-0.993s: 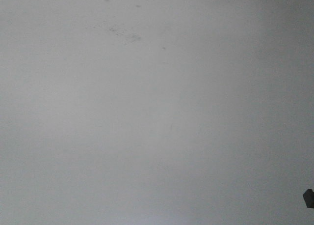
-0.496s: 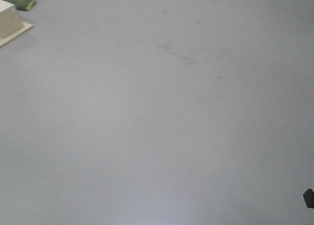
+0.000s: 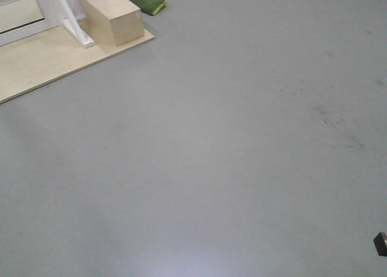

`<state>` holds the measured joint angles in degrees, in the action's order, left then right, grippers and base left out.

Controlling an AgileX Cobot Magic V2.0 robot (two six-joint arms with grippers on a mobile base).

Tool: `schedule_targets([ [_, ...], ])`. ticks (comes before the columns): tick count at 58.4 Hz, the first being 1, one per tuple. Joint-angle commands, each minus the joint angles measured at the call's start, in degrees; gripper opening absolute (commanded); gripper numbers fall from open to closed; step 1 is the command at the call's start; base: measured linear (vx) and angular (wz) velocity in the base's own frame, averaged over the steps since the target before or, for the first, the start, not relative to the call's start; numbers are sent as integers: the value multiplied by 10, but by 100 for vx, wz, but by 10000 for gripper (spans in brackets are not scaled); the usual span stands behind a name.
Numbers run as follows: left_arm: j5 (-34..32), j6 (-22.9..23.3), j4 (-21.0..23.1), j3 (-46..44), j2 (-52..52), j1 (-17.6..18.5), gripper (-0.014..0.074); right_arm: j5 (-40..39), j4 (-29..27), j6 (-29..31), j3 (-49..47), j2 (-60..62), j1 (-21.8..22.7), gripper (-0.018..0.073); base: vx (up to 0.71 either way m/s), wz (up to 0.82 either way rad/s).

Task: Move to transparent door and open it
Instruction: 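Drive the base forward toward the white-framed sliding glass door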

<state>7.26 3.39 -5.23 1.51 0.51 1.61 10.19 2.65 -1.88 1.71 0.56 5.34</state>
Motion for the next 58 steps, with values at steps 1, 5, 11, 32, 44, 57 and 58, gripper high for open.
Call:
schedule_targets([
  [1, -46, 1, 3, 14, -9, 3, -6, -49, 3, 4, 8, 6, 3, -8, 69, 75],
  [5, -46, 1, 3, 14, -9, 3, -6, -49, 3, 4, 8, 6, 3, -8, 69, 73],
  [11, -46, 1, 3, 14, -9, 3, -6, -49, 3, 4, 8, 6, 3, -8, 69, 70],
  [32, -46, 1, 3, 14, -9, 3, -6, -47, 3, 4, 8, 6, 3, -8, 67, 61],
  [44, -46, 1, 3, 14, -9, 3, -6, -47, 3, 4, 8, 6, 3, -8, 65, 41],
  [57, -46, 1, 3, 14, -9, 3, -6, -47, 3, 4, 8, 6, 3, -8, 67, 23],
  [58, -46, 1, 3, 14, -9, 3, -6, -47, 3, 4, 8, 6, 3, -8, 67, 17],
])
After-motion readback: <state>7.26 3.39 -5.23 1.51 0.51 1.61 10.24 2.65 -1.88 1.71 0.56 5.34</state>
